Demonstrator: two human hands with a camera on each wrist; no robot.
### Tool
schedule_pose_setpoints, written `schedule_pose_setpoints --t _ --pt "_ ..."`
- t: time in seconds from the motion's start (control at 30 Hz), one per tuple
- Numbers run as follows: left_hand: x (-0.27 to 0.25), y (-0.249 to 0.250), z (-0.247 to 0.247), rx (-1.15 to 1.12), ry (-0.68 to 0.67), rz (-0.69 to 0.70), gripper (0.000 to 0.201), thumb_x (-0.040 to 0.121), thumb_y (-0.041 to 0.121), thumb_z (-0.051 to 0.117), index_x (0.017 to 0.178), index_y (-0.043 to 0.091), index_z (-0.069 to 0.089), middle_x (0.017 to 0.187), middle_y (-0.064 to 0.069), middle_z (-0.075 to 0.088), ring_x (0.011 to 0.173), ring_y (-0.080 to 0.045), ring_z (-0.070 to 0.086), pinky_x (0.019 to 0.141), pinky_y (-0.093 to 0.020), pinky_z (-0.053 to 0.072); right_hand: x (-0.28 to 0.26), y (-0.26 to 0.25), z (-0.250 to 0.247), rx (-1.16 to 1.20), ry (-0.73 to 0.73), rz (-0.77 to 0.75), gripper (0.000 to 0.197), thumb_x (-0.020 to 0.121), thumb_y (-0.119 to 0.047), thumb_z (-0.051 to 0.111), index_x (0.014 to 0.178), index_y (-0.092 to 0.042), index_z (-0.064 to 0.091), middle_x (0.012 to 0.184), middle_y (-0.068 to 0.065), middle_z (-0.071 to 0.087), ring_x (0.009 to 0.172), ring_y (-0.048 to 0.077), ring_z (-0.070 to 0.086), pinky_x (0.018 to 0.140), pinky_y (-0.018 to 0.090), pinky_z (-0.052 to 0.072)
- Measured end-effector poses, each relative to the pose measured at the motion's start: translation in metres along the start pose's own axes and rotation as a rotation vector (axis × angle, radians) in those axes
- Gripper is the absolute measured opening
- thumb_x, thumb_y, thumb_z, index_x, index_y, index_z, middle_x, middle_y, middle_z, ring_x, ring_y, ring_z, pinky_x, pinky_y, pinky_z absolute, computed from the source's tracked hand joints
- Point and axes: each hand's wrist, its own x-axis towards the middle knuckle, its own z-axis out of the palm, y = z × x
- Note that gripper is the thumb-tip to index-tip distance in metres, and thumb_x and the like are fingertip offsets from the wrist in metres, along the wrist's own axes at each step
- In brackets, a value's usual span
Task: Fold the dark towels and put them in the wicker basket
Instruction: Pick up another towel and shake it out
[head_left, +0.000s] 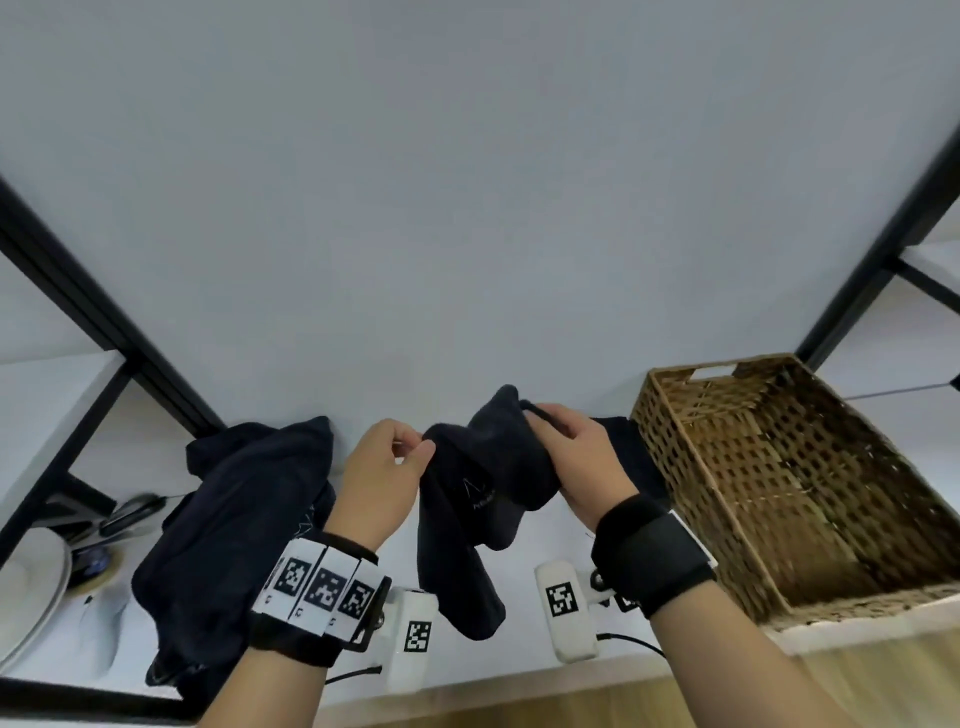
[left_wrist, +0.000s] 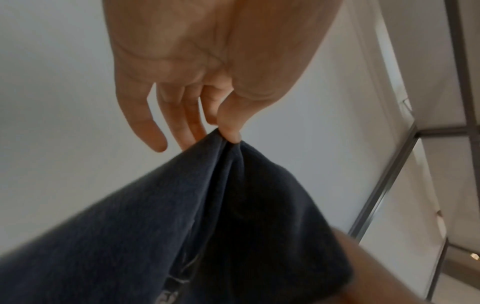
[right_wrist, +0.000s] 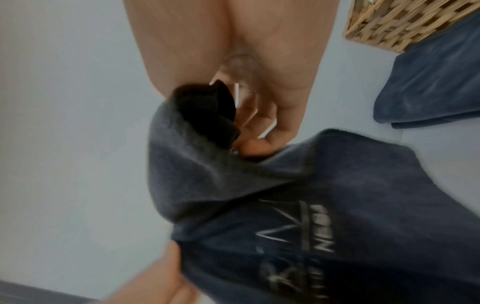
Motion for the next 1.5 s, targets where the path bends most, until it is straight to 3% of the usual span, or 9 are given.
schedule_pose_setpoints --t 0.23,0.47,0.57,0.7,0.9,1.03,1.13,1.37,1.5 --pt "-0.038 -0.022 0.02 0.212 -0.265 -0.099 0.012 0.089 0.016 0.066 0.085 0.021 0.056 0.101 0.005 0.064 0.088 -0.007 0.063 0.068 -0.017 0.043 -0.02 -0.01 0.001 -0.13 -0.089 -0.144 0.013 0.085 -0.03 0.073 0.093 -0.04 0.075 0.1 -0.014 0.074 0.096 0.002 0.069 0.08 0.017 0.054" --pt "-0.051 0.017 -0.002 0.003 -0.347 0.246 0.052 0.084 0.002 0.068 0.123 0.036 0.059 0.12 0.015 0.061 0.106 0.003 0.059 0.085 -0.016 0.05 -0.058 -0.009 0.009 -0.363 -0.34 -0.209 0.021 0.083 -0.016 0.076 0.089 -0.037 0.076 0.087 -0.01 0.072 0.087 0.004 0.068 0.081 0.014 0.05" --pt "-0.051 0.032 -0.006 0.141 -0.439 0.28 0.028 0.08 0.007 0.071 0.101 0.025 0.069 0.094 0.007 0.07 0.088 -0.009 0.064 0.08 -0.025 0.052 -0.072 -0.017 -0.001 -0.329 -0.315 -0.27 0.021 0.08 -0.01 0.079 0.092 -0.027 0.078 0.09 -0.007 0.074 0.09 0.007 0.069 0.082 0.017 0.052" --pt "-0.062 0.042 -0.002 0.171 -0.307 0.344 0.021 0.072 0.014 0.071 0.075 0.028 0.055 0.059 0.007 0.047 0.056 -0.009 0.045 0.06 -0.025 0.043 -0.083 -0.024 -0.02 -0.306 -0.134 -0.291 0.024 0.077 -0.006 0.08 0.093 -0.025 0.078 0.078 -0.019 0.073 0.071 -0.004 0.066 0.065 0.007 0.048" --pt "-0.081 0.047 0.006 0.187 -0.535 0.29 0.059 0.067 0.028 0.056 0.119 0.056 0.05 0.072 0.007 0.066 0.063 -0.007 0.059 0.058 -0.014 0.048 -0.098 -0.022 -0.019 -0.42 -0.045 -0.331 0.018 0.077 -0.012 0.08 0.085 -0.027 0.074 0.082 -0.009 0.074 0.076 0.006 0.069 0.067 0.014 0.051" --pt "-0.082 0.034 0.001 0.232 -0.56 0.245 0.021 0.066 0.033 0.057 0.085 0.024 0.057 0.064 0.001 0.05 0.06 -0.013 0.047 0.064 -0.031 0.043 -0.106 -0.016 -0.01 -0.44 -0.23 -0.286 0.016 0.085 -0.019 0.071 0.078 -0.031 0.064 0.072 -0.019 0.066 0.056 0.003 0.057 0.061 0.015 0.044" --pt "-0.077 0.017 -0.009 0.21 -0.545 0.18 0.032 0.079 0.04 0.068 0.077 0.01 0.057 0.063 0.003 0.047 0.06 -0.011 0.043 0.063 -0.028 0.035 -0.105 -0.01 -0.008 -0.488 -0.232 -0.247 0.019 0.087 -0.016 0.065 0.078 -0.033 0.061 0.083 -0.016 0.066 0.057 0.004 0.055 0.06 0.019 0.042" --pt "-0.081 -0.037 -0.017 0.162 -0.504 0.195 0.017 0.079 0.012 0.076 0.073 0.023 0.064 0.098 0.01 0.057 0.094 -0.011 0.056 0.088 -0.023 0.04 -0.11 0.012 -0.004 -0.523 -0.225 -0.257 0.032 0.091 -0.001 0.054 0.081 -0.03 0.064 0.092 -0.01 0.066 0.058 -0.002 0.055 0.059 0.008 0.041" --pt "-0.078 -0.067 -0.018 0.253 -0.443 0.081 0.01 0.079 0.014 0.071 0.074 0.011 0.063 0.064 0.009 0.056 0.061 -0.008 0.053 0.066 -0.026 0.041 -0.108 0.024 -0.013 -0.663 -0.13 -0.254 0.049 0.087 0.009 0.044 0.068 -0.025 0.073 0.094 -0.013 0.062 0.086 -0.003 0.056 0.076 0.003 0.036"
